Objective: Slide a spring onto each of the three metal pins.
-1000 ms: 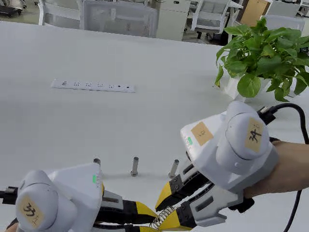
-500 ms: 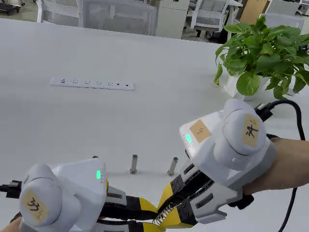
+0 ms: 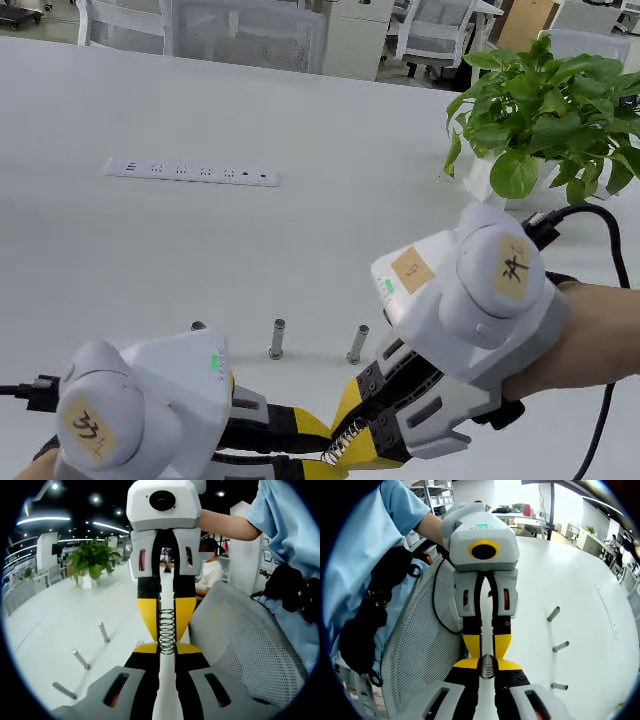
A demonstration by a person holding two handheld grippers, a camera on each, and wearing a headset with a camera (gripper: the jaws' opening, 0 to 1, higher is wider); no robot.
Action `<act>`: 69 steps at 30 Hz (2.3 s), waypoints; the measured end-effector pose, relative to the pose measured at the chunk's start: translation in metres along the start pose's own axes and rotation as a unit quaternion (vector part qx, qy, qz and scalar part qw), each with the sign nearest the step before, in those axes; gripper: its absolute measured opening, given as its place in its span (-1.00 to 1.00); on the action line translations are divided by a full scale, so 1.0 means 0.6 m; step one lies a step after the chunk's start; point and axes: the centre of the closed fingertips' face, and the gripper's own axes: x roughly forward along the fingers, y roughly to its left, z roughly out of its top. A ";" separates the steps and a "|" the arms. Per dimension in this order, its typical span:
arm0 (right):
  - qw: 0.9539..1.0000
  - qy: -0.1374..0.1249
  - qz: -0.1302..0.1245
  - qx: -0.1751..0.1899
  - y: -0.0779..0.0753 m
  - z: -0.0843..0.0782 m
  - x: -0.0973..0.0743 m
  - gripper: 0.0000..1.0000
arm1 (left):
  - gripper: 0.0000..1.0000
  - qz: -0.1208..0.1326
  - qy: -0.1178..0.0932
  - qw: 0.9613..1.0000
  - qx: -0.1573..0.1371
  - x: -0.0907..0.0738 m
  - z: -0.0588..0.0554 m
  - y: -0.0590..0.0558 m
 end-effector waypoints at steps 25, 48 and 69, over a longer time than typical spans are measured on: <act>1.000 0.011 -0.010 -0.018 -0.015 -0.004 0.007 -0.85 | -0.19 0.092 -0.039 0.993 -0.069 -0.031 -0.020 0.035; 1.000 0.024 -0.006 -0.014 -0.016 -0.035 0.011 -0.85 | 0.98 0.245 -0.012 0.961 -0.129 -0.105 -0.074 0.120; 0.994 0.100 -0.026 -0.043 -0.035 -0.098 0.012 -0.85 | 0.98 0.313 -0.008 0.938 -0.148 -0.148 -0.102 0.142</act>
